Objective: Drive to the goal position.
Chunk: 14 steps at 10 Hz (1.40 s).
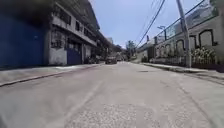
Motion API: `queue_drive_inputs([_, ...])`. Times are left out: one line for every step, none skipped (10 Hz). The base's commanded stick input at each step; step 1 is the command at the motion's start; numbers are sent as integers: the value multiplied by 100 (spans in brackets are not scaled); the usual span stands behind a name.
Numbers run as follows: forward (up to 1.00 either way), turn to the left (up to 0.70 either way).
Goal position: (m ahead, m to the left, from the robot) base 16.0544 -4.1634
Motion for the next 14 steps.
queue_drive_inputs([100, 1])
queue_drive_inputs([100, 1])
queue_drive_inputs([100, -25])
queue_drive_inputs([100, -39])
queue_drive_inputs([100, -39])
queue_drive_inputs([100, -39])
queue_drive_inputs([100, -39])
queue_drive_inputs([100, -39])
queue_drive_inputs([100, -39])
queue_drive_inputs([100, -39])
queue_drive_inputs([100, -39])
queue_drive_inputs([100, -22])
queue_drive_inputs([100, 1])
queue_drive_inputs([100, 1])
